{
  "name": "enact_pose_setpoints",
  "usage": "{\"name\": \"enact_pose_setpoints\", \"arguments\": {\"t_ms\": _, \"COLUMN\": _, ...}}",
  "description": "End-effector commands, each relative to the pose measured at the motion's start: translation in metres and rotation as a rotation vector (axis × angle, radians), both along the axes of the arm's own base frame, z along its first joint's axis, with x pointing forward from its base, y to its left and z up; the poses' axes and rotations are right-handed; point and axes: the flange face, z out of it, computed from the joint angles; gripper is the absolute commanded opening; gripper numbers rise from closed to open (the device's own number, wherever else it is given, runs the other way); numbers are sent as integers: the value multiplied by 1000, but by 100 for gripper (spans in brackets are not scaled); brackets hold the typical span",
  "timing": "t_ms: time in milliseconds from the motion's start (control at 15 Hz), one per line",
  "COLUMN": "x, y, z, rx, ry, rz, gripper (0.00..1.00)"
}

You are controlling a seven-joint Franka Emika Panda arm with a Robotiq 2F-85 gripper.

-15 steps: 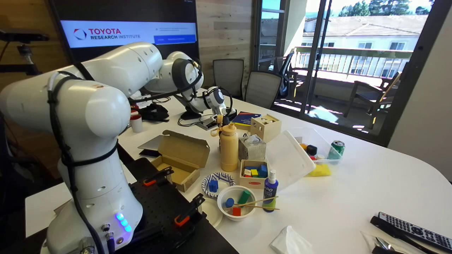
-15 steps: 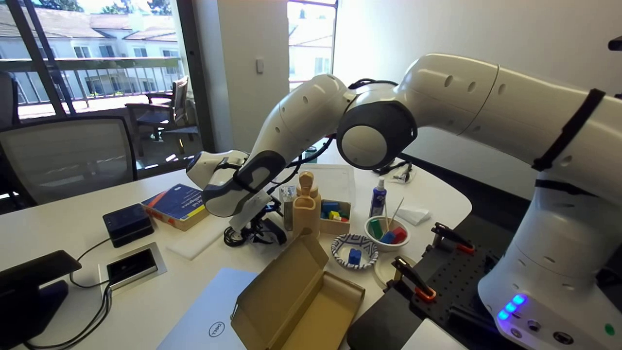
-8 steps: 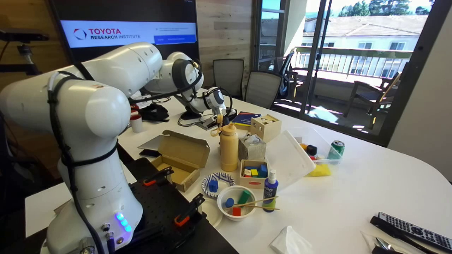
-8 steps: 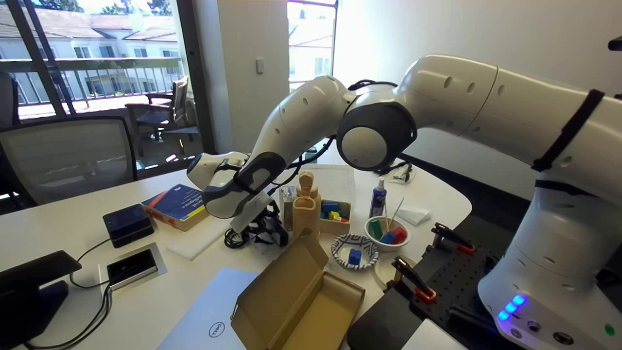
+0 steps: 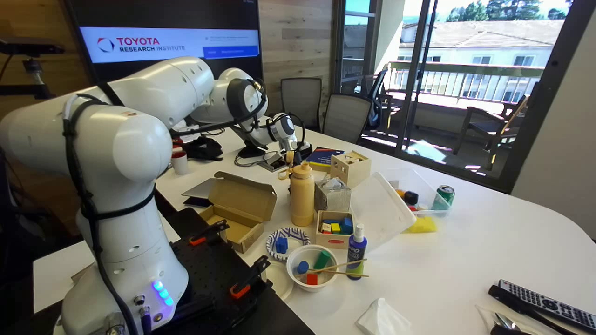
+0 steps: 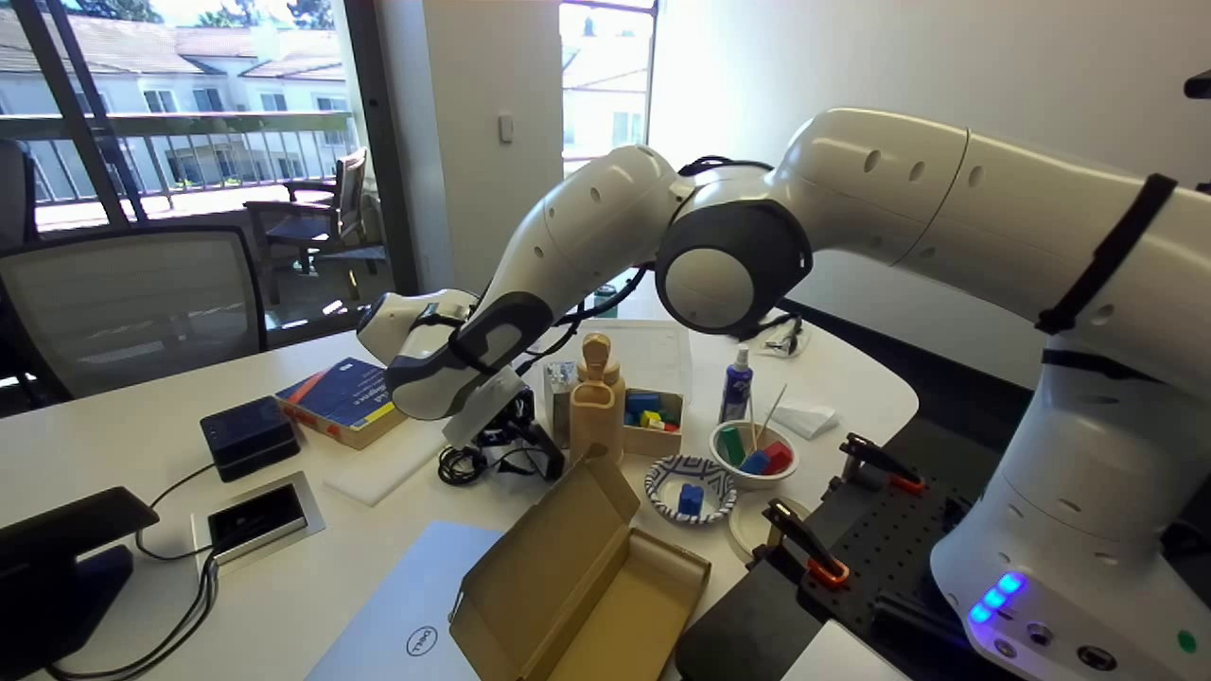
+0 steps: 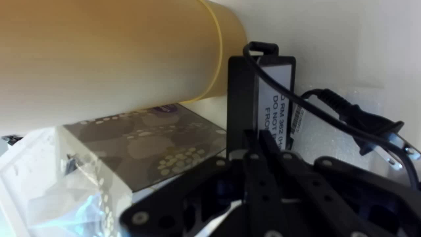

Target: Pick up the charger and put it in the box

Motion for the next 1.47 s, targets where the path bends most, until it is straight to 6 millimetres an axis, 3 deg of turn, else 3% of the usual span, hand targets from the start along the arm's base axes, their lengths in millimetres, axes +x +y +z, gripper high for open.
{"name": "enact_pose_setpoints", "arguments": {"t_ms": 0, "x": 1, "y": 3, "z": -2, "rx": 5, "ry": 18, "rz": 1, "gripper": 0}}
{"name": "enact_pose_setpoints", "arguments": {"t_ms": 200, "x": 2, "y": 4, "z": 0, "rx": -1, "ry": 20, "rz": 2, "gripper": 0}}
{"name": "enact_pose_setpoints", "arguments": {"t_ms": 267, "x": 2, "y": 4, "z": 1, "rx": 0, "ry": 20, "rz": 5, "gripper": 21}}
{"name": "enact_pose_setpoints", "arguments": {"t_ms": 1000, "x": 14, "y": 27, "z": 38, "rx": 22, "ry": -46, "rz": 32, "gripper": 99}}
{"name": "enact_pose_setpoints", "arguments": {"t_ms": 1400, "x": 5, "y": 2, "z": 20, "rx": -155, "ry": -6, "rz": -12, "gripper": 100}}
